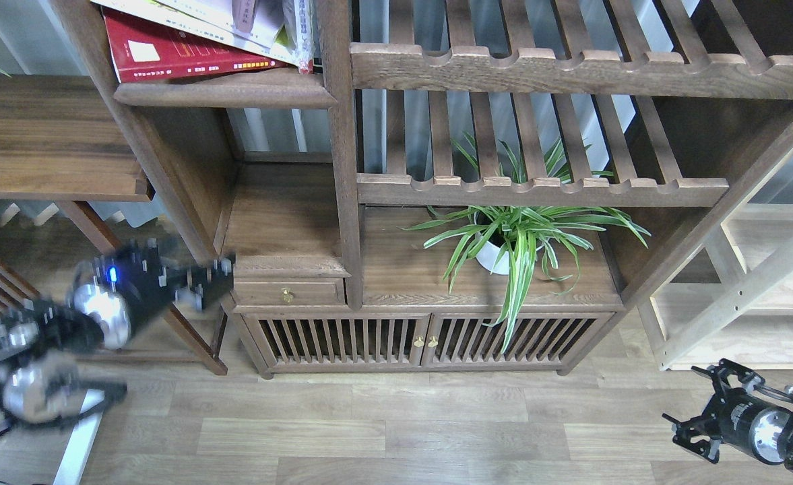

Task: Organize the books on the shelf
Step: 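Withdraw the left gripper downward away from the top shelf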

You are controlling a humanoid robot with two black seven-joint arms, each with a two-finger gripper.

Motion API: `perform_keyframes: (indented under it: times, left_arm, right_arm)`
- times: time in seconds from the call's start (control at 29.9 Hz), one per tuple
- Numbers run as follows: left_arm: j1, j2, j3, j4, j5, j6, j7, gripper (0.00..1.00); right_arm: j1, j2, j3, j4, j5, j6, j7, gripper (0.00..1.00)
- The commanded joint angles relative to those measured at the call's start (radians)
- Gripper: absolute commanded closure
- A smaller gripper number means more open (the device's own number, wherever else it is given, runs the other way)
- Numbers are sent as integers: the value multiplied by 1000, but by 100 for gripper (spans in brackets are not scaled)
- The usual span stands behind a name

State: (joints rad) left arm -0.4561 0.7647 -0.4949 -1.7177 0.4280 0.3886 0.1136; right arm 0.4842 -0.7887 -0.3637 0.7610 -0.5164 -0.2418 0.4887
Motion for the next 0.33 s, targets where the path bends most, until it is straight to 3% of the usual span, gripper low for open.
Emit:
perform_keyframes:
  times: [0.0, 0.13, 0.3]
  left_arm:
    - [118, -10, 1, 12, 29, -10, -25, 9]
    - [224, -53, 19, 56, 47, -10, -38, 9]
    - [287, -110, 81, 164, 51, -10, -95, 8]
  right_arm:
    - [-18, -3, -1, -12, 4, -30, 0, 1]
    - [-56, 9, -1, -61, 4, -45, 0, 1]
    - [-73, 34, -3, -89, 4, -45, 0, 1]
